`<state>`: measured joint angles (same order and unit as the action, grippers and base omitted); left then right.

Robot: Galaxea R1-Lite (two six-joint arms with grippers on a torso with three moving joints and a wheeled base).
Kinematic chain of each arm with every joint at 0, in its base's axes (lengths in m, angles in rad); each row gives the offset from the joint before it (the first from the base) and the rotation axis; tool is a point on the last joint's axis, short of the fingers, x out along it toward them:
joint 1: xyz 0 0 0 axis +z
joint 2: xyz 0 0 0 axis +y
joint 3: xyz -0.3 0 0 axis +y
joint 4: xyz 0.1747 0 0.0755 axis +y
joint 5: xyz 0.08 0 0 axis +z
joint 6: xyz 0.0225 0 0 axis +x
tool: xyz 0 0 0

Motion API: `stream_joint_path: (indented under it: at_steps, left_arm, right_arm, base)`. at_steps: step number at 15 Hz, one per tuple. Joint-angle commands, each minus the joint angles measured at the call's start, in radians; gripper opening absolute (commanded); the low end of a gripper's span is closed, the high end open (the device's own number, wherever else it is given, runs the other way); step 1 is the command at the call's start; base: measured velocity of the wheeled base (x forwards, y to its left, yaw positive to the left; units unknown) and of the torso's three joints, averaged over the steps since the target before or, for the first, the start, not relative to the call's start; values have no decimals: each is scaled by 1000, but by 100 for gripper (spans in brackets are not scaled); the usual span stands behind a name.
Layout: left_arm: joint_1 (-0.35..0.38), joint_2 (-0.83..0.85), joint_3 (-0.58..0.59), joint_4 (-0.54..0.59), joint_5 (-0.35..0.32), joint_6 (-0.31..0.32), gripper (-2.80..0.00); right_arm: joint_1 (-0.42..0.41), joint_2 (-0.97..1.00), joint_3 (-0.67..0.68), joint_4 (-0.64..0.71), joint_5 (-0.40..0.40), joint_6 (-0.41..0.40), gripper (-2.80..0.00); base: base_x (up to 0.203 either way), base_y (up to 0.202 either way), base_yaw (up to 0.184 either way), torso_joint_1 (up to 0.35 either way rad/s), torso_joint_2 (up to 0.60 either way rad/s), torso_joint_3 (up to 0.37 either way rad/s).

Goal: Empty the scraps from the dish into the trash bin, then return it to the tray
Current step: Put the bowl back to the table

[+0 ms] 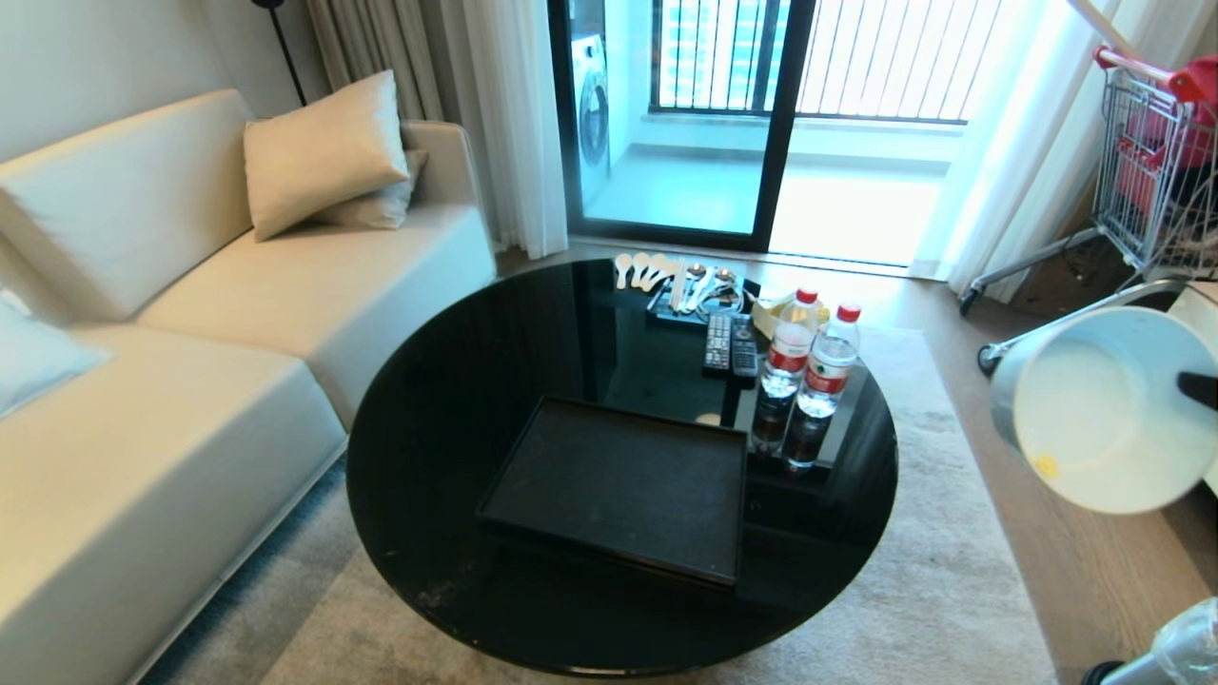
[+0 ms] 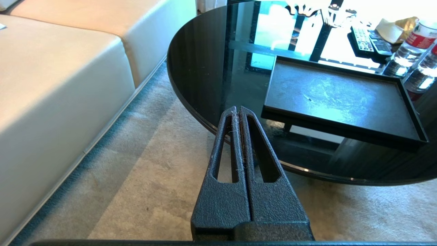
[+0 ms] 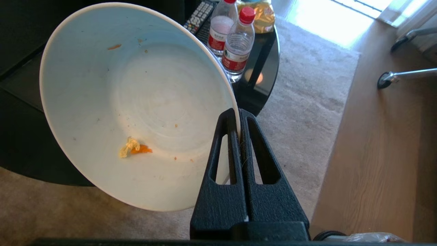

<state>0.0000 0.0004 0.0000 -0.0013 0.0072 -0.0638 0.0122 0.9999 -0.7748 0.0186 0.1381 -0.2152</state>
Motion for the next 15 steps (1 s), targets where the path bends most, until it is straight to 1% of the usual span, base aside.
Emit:
stream_joint_path:
  at_steps: [1, 3, 4, 5, 8, 9, 10, 13, 14, 15]
  left_arm:
    - [0, 0, 0, 0, 0, -1, -280]
    - [0, 0, 0, 0, 0, -1, -280]
    - [0, 0, 0, 0, 0, -1, -280]
    - [0, 0, 0, 0, 0, -1, -280]
    - [0, 0, 0, 0, 0, -1, -280]
    - [0, 0, 0, 0, 0, -1, -280]
    - [0, 0, 0, 0, 0, -1, -280]
    - [0, 0, 0, 0, 0, -1, -280]
    - [0, 0, 0, 0, 0, -1, -280]
    - [0, 0, 0, 0, 0, -1, -280]
  right_arm:
    - [25, 290, -122, 4, -20, -1, -280]
    - [94, 442, -205, 1, -109, 30, -280]
    - [134, 511, -253, 4, -150, 72, -280]
    - [160, 575, -297, 6, -176, 111, -280]
    - [202, 777, -407, 12, -239, 214, -280]
    - [221, 840, -437, 13, -249, 265, -280]
    - [248, 907, -467, 15, -256, 334, -280]
    - [364, 1075, -553, 17, -266, 568, -280]
    - [398, 1119, -574, 17, -267, 634, -280]
    - [425, 1162, -590, 16, -268, 679, -280]
  base:
    - [0, 0, 0, 0, 0, 0]
    - [0, 0, 0, 0, 0, 0]
    - [0, 0, 0, 0, 0, 0]
    - [0, 0, 0, 0, 0, 0]
    - [0, 0, 0, 0, 0, 0]
    - [0, 0, 0, 0, 0, 0]
    - [0, 0, 0, 0, 0, 0]
    - [0, 0, 0, 0, 0, 0]
    - [0, 0, 0, 0, 0, 0]
    - [0, 0, 0, 0, 0, 0]
